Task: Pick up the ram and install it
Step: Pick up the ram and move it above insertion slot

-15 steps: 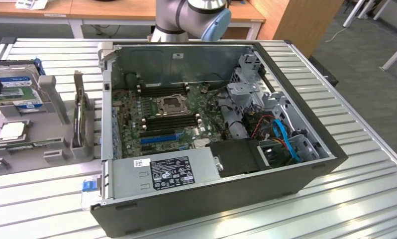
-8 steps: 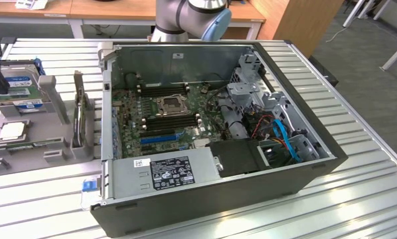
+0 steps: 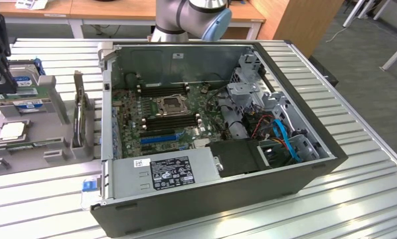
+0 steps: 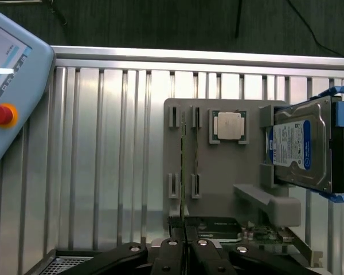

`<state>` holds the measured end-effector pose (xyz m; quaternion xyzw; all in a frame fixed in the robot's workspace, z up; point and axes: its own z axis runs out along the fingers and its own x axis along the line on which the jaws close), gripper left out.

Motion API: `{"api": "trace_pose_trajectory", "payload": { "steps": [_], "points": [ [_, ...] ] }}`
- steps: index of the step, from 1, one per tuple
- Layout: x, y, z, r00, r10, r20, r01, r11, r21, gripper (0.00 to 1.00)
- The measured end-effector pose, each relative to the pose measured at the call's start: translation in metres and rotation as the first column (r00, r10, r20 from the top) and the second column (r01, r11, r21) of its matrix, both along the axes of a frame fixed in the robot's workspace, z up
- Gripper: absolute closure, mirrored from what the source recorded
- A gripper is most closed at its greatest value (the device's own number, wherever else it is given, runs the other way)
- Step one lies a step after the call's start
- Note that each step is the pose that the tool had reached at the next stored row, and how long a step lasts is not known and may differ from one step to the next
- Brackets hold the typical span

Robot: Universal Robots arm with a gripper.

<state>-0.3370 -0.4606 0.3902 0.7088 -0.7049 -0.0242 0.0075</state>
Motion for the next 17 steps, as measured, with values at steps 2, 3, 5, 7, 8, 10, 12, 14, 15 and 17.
{"api": "trace_pose_trajectory", "payload": {
  "steps": [2, 3, 5, 7, 8, 10, 12, 14, 15, 17],
  "points": [
    [0.003, 0.0, 0.0, 1.0, 0.0, -0.0001, 0.0, 1.0, 0.0, 0.88],
    [0.004, 0.0, 0.0, 1.0, 0.0, 0.0, 0.0, 1.0, 0.0, 0.88],
    [0.007, 0.0, 0.0, 1.0, 0.0, 0.0, 0.0, 1.0, 0.0001, 0.88],
    [0.01, 0.0, 0.0, 1.0, 0.0, 0.0, 0.0, 1.0, 0.0, 0.88],
    [0.011, 0.0, 0.0, 1.0, 0.0, 0.0, 0.0, 1.0, 0.0, 0.88],
    [0.014, 0.0, 0.0, 1.0, 0.0, 0.0, 0.0, 1.0, 0.0, 0.88],
    [0.018, 0.0, 0.0, 1.0, 0.0, 0.0, 0.0, 1.0, 0.0, 0.88],
    [0.021, 0.0, 0.0, 1.0, 0.0, 0.0, 0.0, 1.0, 0.0, 0.88],
    [0.022, 0.0, 0.0, 1.0, 0.0, 0.0, 0.0, 1.0, 0.0, 0.88],
    [0.025, 0.0, 0.0, 1.0, 0.0, 0.0, 0.0, 1.0, 0.0, 0.88]
  ]
}}
